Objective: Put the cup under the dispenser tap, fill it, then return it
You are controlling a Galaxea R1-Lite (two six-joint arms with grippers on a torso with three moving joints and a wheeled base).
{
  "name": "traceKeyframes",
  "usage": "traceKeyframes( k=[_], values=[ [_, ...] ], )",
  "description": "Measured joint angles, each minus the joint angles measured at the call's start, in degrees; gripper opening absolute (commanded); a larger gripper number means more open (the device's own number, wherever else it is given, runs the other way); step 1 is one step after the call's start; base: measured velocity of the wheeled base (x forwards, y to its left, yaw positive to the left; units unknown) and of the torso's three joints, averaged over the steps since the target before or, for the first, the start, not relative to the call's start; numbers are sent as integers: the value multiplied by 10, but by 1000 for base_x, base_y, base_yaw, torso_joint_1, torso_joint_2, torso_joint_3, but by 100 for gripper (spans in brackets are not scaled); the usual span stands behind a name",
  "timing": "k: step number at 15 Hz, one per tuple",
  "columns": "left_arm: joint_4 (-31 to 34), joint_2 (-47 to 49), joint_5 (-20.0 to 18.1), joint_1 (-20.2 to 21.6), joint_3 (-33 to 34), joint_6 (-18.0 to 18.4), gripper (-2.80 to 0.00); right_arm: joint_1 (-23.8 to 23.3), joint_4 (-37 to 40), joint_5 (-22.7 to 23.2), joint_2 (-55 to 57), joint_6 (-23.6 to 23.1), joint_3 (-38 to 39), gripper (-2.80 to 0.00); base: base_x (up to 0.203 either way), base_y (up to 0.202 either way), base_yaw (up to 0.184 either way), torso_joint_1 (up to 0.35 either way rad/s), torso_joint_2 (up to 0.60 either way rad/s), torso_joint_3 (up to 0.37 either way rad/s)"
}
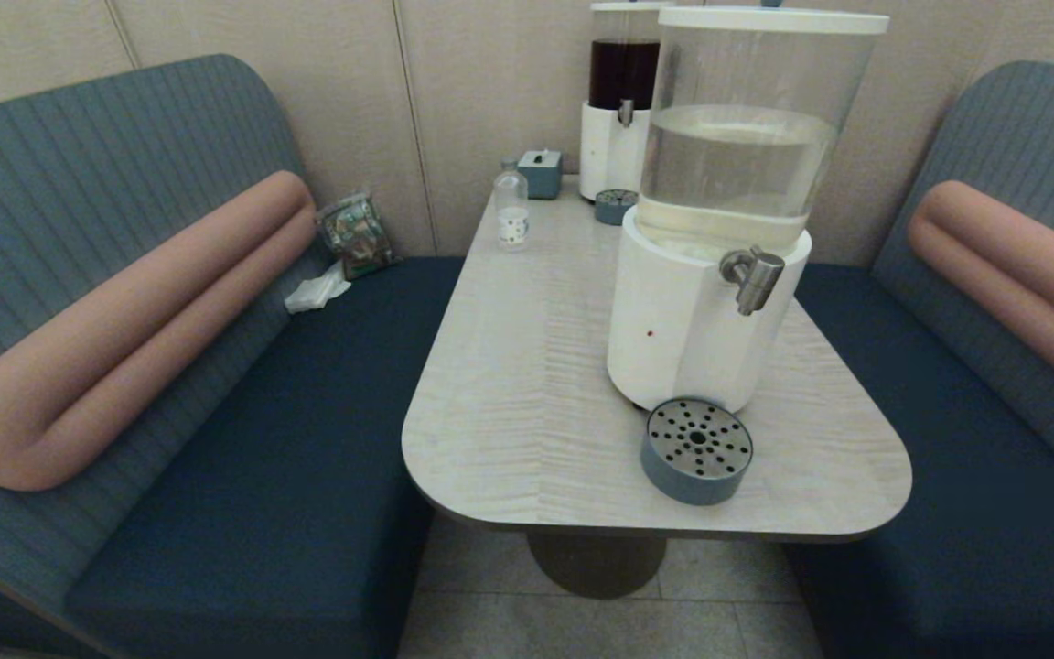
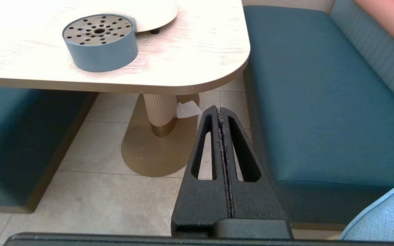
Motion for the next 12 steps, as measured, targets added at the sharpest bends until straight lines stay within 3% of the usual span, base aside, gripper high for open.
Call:
traceKeyframes(
  k=[12],
  values=[
    [0, 0, 0, 0, 0, 0, -280, 1, 2, 4, 0, -2, 0, -280, 0, 0, 0, 0, 0, 0]
  ],
)
